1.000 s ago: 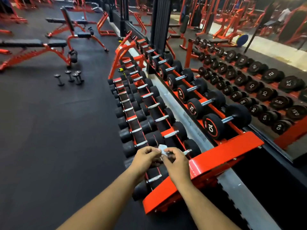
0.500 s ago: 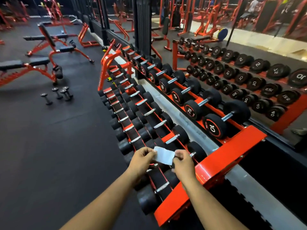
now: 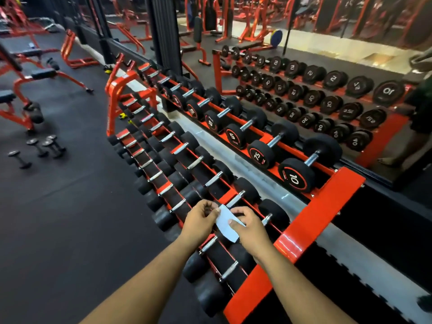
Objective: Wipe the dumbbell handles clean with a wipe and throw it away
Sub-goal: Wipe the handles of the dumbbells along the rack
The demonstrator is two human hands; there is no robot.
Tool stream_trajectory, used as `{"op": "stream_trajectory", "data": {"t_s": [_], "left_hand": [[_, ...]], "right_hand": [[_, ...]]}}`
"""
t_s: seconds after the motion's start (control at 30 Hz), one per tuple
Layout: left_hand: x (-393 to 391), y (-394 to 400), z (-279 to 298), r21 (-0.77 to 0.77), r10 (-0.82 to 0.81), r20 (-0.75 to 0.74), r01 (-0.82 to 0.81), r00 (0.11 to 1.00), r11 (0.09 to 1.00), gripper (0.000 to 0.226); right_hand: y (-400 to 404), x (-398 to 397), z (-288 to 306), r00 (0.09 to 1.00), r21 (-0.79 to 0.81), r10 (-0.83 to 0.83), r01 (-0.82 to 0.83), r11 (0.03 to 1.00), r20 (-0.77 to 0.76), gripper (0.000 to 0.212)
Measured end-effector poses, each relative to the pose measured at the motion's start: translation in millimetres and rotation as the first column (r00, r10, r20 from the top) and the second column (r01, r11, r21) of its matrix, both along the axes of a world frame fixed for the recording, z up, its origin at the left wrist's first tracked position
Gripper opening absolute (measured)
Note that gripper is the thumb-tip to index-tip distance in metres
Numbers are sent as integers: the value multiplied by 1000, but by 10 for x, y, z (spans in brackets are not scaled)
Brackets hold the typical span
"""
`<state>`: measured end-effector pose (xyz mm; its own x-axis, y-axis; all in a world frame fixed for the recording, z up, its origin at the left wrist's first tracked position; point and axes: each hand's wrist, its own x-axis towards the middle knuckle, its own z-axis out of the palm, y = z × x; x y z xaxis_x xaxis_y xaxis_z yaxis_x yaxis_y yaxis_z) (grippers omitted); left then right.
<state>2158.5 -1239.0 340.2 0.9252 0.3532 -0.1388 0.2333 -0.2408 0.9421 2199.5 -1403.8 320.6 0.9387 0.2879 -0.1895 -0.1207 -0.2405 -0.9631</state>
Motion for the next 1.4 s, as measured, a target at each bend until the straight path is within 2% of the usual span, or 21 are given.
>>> {"op": "stream_trajectory", "data": {"t_s": [0.1,0.2,0.3,0.37,0.47,0.63,0.73,0.87,0.93,1.0,1.1,1.2,1.3,1.4], "left_hand": [[87,206,-121,246,-137,80,113,987,963,23],[127,446,-295,461,-381,125,286,916,840,40],[205,653,-444,524,-511,44,416,858,743,50],[286,746,-498,470,-526,35,451,850,759,56],[420,819,-536,389,-511,92,442,855,808,46],[645,849,-430,301,-585,88,538,806,787,16],[778,747,-326,132,-653,45,643,756,754,13],[933,559,-230,17,-679,53,680,732,733,18],[1046,461,-210,1,-686,55,687,726,727,22],[1166,383,-187,49,-699,45,697,714,715,21],[1287,285,-167,25,-703,42,702,710,711,24],[1384,208,-207,-104,-716,-19,711,698,695,26],[1510,152,-289,-78,-687,-29,684,726,726,8],[1696,106,-336,-110,-665,-66,657,744,746,7]], "right_hand": [[245,-54,-47,977,47,-206,209,977,-46,19],[507,-97,-139,927,-15,-375,375,927,19,18],[700,-121,-159,874,-13,-484,485,875,34,18],[798,-130,-126,854,35,-521,521,853,-18,15],[860,-175,-34,867,158,-482,497,853,-126,16],[766,-182,59,881,193,-468,472,860,-68,28],[634,-83,3,861,68,-498,493,867,101,30],[462,98,-120,863,-90,-439,472,877,251,40],[382,208,-145,872,-191,-364,438,878,328,41],[298,310,-167,858,-289,-302,439,851,415,34],[172,442,-170,817,-304,-308,489,817,488,18],[100,544,-96,812,-196,-440,537,821,383,14],[70,624,-109,820,-103,-531,559,822,215,16],[37,713,-196,839,-108,-532,543,833,116,15]]}}
